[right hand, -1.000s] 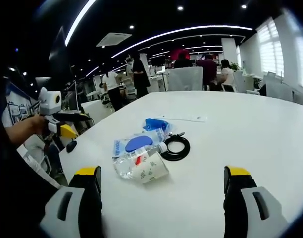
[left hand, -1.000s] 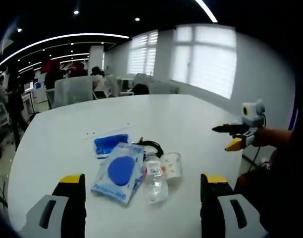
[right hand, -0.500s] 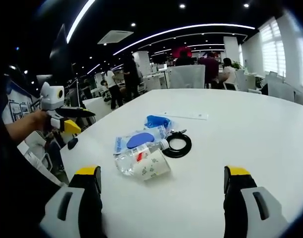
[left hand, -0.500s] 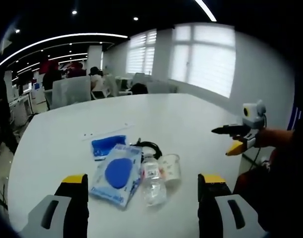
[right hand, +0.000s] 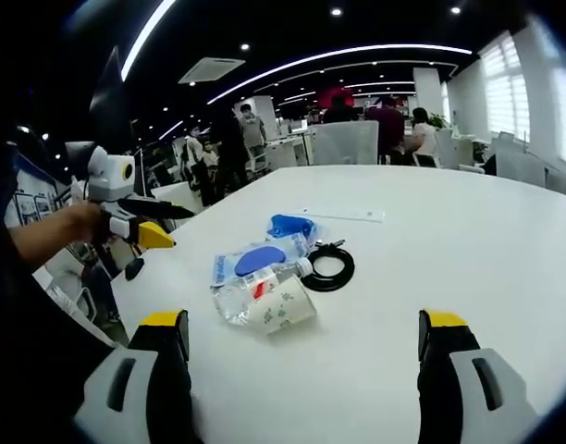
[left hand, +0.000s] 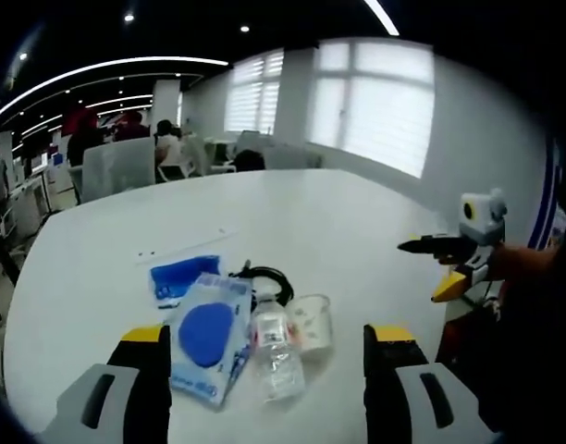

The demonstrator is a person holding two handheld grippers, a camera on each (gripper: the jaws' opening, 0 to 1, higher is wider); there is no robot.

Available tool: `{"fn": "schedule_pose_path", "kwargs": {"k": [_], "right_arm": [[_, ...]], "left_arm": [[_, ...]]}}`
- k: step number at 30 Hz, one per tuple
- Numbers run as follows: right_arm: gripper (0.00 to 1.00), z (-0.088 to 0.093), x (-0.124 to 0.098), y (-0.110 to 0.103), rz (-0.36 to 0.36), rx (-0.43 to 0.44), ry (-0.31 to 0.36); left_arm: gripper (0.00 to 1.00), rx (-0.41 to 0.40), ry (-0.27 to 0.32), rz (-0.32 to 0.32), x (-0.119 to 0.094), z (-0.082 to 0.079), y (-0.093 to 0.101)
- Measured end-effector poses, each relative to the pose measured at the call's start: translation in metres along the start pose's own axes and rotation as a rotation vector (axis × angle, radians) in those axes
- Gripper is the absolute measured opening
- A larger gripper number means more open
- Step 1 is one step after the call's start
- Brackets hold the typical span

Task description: Arrange the tabletop items into an orderly group along one side of the table until the central work area is clear of visible clutter.

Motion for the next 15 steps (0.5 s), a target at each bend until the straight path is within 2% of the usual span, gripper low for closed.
{"fn": "schedule_pose_path", "kwargs": {"k": [10,15], "right_arm": [[1.0,0.004,0.0,-0.003,0.001,0.0,-0.009],[1.0,0.005,-0.001,-0.005,0.0,-0.004,-0.014]], "left_arm": [[0.79,-0.012,-0.074,0.029,0.021,-0.004,0.007],[0.79,-0.014,-0.092,0.062,0.032,-0.009,0.01]]}}
Point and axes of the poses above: the point that each gripper's makers call its tool centre point, and the gripper's own axes: x roughly forward along the fingers, y roughly to its right, z roughly out of its underside, the point moved 9 cm from there along -x, roughly backward along the fingers, and after that the axes turned 7 degrees about y, right-handed, at the moved point
